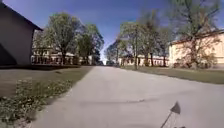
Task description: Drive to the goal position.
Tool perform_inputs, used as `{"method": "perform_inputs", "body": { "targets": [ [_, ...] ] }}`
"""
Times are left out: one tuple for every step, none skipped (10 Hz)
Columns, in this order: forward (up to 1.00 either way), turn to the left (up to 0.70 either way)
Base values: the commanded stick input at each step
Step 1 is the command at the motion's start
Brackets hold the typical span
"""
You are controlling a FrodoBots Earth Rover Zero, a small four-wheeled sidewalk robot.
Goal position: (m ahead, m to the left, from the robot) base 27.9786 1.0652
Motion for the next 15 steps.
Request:
{"method": "perform_inputs", "body": {
  "targets": [
    [1.00,0.39],
    [1.00,0.13],
    [1.00,0.00],
    [1.00,0.00],
    [1.00,0.00],
    [1.00,0.00],
    [1.00,0.00],
    [1.00,0.00],
    [1.00,0.00],
    [1.00,0.00],
    [1.00,0.00],
    [1.00,0.00],
    [1.00,0.00],
    [1.00,0.00],
    [1.00,0.00]
  ]
}}
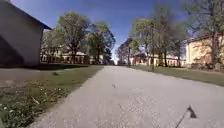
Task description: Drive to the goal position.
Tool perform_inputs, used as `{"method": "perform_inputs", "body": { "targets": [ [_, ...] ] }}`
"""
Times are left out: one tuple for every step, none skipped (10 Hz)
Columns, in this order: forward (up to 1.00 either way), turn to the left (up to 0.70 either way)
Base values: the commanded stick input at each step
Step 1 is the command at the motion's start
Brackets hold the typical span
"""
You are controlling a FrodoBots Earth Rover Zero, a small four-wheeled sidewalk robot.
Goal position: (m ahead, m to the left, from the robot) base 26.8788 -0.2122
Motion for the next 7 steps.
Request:
{"method": "perform_inputs", "body": {
  "targets": [
    [1.00,0.00],
    [1.00,0.00],
    [1.00,0.00],
    [1.00,0.00],
    [1.00,0.00],
    [1.00,0.00],
    [1.00,0.00]
  ]
}}
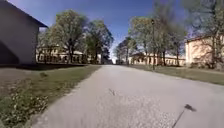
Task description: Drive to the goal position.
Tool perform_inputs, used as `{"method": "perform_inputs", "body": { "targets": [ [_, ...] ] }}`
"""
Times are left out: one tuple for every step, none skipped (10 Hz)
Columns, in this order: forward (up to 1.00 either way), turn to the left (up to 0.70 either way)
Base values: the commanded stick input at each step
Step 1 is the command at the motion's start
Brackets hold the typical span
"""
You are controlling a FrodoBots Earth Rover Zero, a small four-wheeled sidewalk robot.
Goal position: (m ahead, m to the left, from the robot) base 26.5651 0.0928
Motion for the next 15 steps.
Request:
{"method": "perform_inputs", "body": {
  "targets": [
    [1.00,0.00],
    [1.00,0.00],
    [1.00,0.00],
    [1.00,0.00],
    [1.00,0.00],
    [1.00,0.00],
    [1.00,0.00],
    [1.00,0.00],
    [1.00,0.00],
    [1.00,0.00],
    [1.00,0.00],
    [1.00,0.00],
    [1.00,0.00],
    [1.00,0.00],
    [1.00,0.00]
  ]
}}
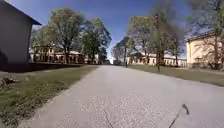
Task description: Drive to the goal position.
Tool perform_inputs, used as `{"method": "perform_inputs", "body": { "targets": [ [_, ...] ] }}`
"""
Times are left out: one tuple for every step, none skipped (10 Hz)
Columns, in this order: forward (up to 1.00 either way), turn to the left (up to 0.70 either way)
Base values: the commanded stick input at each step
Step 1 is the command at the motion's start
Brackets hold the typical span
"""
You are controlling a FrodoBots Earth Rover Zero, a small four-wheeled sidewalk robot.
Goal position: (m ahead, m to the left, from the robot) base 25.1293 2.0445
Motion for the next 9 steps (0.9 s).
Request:
{"method": "perform_inputs", "body": {
  "targets": [
    [1.00,0.00],
    [1.00,0.00],
    [1.00,0.00],
    [1.00,0.00],
    [1.00,0.00],
    [1.00,0.00],
    [1.00,0.00],
    [1.00,0.00],
    [1.00,0.00]
  ]
}}
